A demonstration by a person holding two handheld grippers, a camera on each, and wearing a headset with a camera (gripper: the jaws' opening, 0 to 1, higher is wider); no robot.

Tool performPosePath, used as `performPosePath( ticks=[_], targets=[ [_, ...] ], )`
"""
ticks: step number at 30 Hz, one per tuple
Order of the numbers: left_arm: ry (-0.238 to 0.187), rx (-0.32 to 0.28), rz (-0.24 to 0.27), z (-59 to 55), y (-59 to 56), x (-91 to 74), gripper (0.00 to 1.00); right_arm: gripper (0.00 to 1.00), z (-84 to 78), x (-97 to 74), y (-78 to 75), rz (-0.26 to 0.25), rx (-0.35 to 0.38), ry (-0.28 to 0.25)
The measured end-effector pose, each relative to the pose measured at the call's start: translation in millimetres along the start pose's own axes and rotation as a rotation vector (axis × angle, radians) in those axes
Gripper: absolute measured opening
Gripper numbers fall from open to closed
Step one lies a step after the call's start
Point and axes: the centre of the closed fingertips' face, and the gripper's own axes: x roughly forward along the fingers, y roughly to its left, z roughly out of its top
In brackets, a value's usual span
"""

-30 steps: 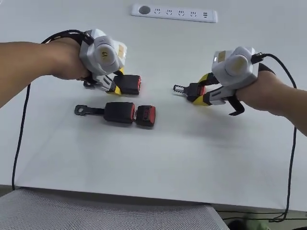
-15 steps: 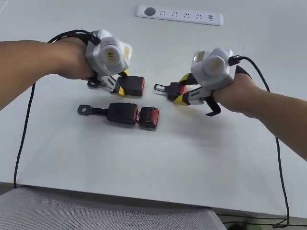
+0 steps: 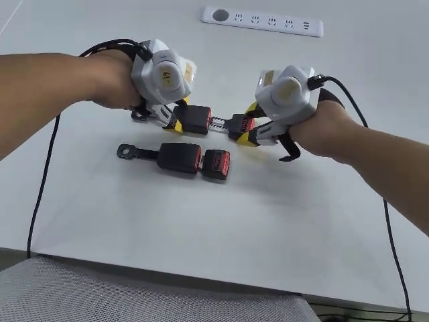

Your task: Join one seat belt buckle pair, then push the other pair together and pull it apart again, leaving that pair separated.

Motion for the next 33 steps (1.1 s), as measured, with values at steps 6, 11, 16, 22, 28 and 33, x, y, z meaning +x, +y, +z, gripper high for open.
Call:
performPosePath(
  ticks=[6, 11, 16, 22, 28, 33],
  targets=[
    [0.006, -0.003, 0.001, -0.6, 0.4, 0.9, 0.32, 0.33, 3.2, 1.4, 1.9, -0.004, -0.029, 0.015],
    [0.009, -0.004, -0.001, -1.1, 0.4, 0.9, 0.32, 0.33, 3.0, 2.0, 0.6, -0.011, -0.05, 0.021],
    [0.008, -0.004, -0.001, -0.8, -0.4, 0.8, 0.32, 0.33, 3.8, 1.8, 0.7, -0.013, -0.059, 0.019],
    [0.01, -0.001, -0.001, -0.1, -1.4, 0.3, 0.32, 0.33, 7.1, 6.0, -1.3, -0.012, -0.066, 0.002],
    [0.004, 0.0, -0.002, 0.1, -0.9, 0.5, 0.32, 0.32, 10.5, 10.3, -3.0, -0.001, -0.055, -0.018],
    [-0.009, 0.012, -0.001, 0.0, -1.1, 0.9, 0.32, 0.32, 12.0, 13.6, -5.7, 0.011, -0.04, -0.03]
  ],
)
